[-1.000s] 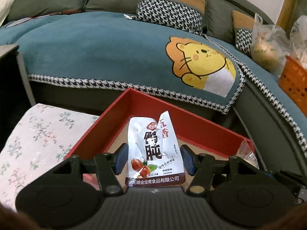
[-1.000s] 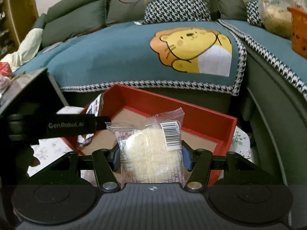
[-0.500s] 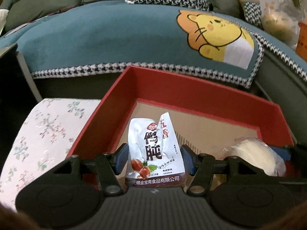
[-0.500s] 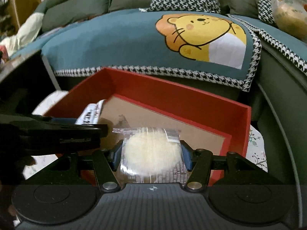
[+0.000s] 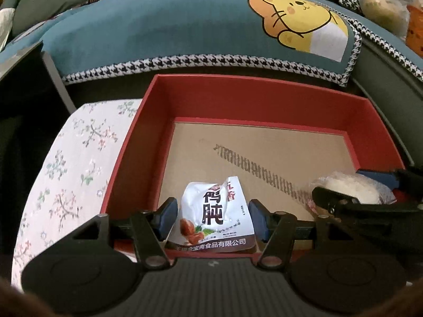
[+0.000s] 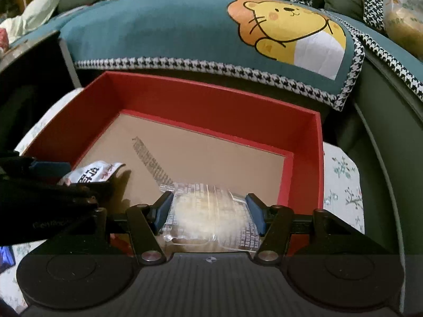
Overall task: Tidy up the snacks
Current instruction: 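Carry both snacks over the red box and open both tools to drop them, then grasp the red Trolli bag with the right tool while the left tool grasps the waffle pastry bag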
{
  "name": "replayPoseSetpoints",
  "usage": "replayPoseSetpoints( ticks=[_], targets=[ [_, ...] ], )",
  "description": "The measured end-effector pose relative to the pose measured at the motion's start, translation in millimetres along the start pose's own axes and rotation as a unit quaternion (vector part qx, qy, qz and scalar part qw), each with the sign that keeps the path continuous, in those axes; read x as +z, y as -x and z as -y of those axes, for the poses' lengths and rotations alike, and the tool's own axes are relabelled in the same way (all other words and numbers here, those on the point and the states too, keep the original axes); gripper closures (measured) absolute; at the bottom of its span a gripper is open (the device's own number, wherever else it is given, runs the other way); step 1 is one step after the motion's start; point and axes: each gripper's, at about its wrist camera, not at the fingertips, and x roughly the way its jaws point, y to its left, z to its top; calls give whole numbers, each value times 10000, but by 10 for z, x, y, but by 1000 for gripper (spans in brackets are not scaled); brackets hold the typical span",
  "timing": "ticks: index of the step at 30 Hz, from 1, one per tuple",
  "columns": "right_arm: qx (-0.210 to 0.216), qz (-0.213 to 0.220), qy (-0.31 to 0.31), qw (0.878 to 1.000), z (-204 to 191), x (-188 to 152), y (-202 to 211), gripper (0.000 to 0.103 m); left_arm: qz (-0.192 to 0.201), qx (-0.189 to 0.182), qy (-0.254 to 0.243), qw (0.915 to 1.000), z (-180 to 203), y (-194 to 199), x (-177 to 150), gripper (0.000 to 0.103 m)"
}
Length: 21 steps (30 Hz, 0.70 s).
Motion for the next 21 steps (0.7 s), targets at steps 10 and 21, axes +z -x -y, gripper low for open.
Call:
replayPoseSetpoints(
  ticks=[10,21],
  targets=[
    [-53,-389,29,9992,-98,-131,215,35,-155,-215,269,9993,-61,214,-182,5],
    [-366,138,205,9990,-212,-80,646,28,129,-342,435,9984,-147,504,-226,0]
  ],
)
